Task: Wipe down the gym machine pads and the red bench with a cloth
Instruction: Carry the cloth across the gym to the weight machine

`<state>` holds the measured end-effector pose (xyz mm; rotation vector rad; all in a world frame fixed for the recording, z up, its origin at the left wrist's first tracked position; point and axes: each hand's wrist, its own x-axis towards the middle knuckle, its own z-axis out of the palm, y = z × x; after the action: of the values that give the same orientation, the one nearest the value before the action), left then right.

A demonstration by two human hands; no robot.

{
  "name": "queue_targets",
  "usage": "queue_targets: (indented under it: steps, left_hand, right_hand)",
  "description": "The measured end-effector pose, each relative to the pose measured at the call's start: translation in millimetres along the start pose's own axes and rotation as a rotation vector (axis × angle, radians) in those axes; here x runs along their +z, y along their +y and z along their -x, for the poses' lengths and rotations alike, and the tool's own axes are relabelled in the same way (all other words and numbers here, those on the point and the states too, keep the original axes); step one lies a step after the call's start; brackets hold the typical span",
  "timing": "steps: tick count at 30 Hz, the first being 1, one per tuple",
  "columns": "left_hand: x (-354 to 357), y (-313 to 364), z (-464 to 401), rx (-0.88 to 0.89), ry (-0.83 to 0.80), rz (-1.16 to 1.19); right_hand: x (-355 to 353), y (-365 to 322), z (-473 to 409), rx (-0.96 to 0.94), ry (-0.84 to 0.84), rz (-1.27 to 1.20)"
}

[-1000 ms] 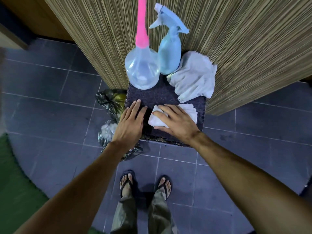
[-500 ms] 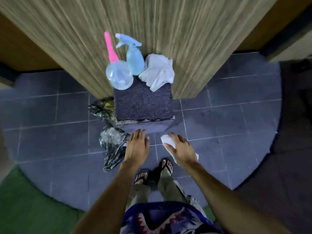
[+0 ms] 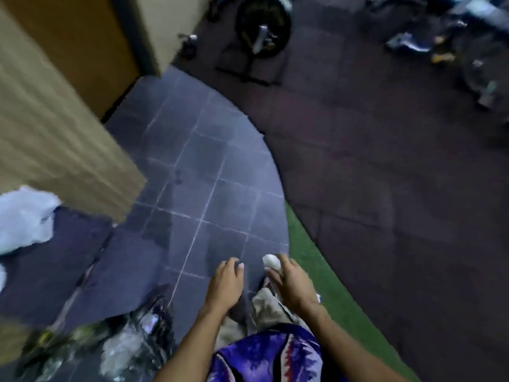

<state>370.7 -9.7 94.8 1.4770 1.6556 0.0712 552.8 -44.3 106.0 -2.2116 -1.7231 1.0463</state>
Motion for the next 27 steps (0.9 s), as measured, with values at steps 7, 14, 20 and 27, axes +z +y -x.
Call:
queue_targets:
  steps: [7, 14, 20, 27]
  left_hand:
    - [125.0, 117.4, 31.6, 0.281, -0.321, -0.326]
    - [301.3, 238.3, 105.4, 0.473, -0.556, -0.557]
    - [452.6, 329.2, 184.1, 0.683, -0.782, -0.772]
    - [604.6, 421.3, 264.5, 0.917, -1.004, -0.965]
  right_hand:
    - [-30.5, 160.3, 127.4, 0.407, 0.276, -0.340]
    - [-58.4, 318.5, 252.8, 0.718, 0.496, -0.530]
    - [-87.8, 428.2, 353.0, 1.013, 0.686, -0.672]
    - [-115.1, 528.6, 433.4, 1.294, 0.856, -0.841]
